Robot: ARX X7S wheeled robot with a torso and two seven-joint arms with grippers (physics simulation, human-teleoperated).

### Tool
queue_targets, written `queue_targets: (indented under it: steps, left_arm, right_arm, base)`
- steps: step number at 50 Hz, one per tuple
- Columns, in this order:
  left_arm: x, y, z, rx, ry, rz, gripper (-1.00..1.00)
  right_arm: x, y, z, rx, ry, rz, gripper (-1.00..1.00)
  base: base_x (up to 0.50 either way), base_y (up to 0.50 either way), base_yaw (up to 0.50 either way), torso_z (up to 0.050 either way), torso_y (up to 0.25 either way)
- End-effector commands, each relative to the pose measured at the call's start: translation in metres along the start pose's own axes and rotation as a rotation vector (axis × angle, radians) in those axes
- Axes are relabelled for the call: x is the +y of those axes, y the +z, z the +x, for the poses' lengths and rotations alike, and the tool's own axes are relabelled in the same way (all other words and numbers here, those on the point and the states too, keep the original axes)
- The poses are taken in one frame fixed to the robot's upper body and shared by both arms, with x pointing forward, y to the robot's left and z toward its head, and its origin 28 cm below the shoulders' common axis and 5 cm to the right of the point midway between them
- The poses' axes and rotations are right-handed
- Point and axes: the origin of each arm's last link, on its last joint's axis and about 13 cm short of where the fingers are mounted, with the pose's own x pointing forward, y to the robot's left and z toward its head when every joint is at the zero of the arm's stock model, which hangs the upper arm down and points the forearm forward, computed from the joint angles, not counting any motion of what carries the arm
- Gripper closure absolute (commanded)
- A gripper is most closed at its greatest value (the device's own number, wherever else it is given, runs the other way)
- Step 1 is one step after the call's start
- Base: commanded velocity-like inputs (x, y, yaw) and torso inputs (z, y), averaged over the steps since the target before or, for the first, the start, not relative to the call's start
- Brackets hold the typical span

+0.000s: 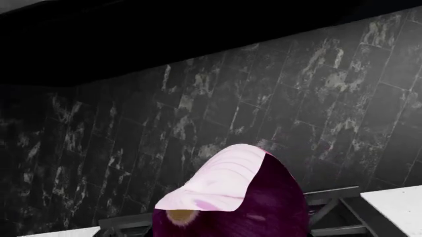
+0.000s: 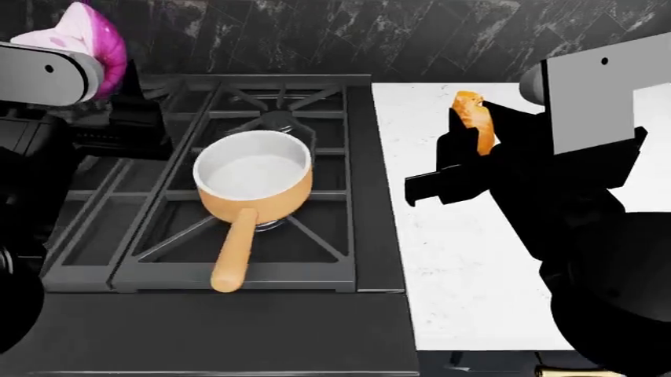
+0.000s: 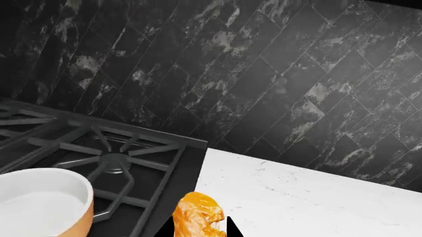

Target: Place both pans onto different burners. Then place the onion and the sushi on different pans.

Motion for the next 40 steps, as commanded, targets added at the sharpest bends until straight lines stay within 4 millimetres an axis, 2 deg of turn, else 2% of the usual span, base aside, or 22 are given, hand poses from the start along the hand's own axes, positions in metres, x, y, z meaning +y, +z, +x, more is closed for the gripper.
queue_targets:
  steps: [1,40]
  left_arm:
    - [0.0009,-0.0002,0.0006,-0.004,0.013,-0.012,1.0]
    - [0.0012,-0.0021,0.002,-0.002,0.02,-0.008,1.0]
  right_arm:
    - [-0.0002,0.0003,0.0011,-0.006,-0.003,-0.008,1.0]
    - [0.0,0.0015,0.0026,-0.009,-0.002,-0.018,1.0]
  base:
    - [0.0,0.5,0.0,0.0,0.0]
    - [0.0,0.5,0.0,0.0,0.0]
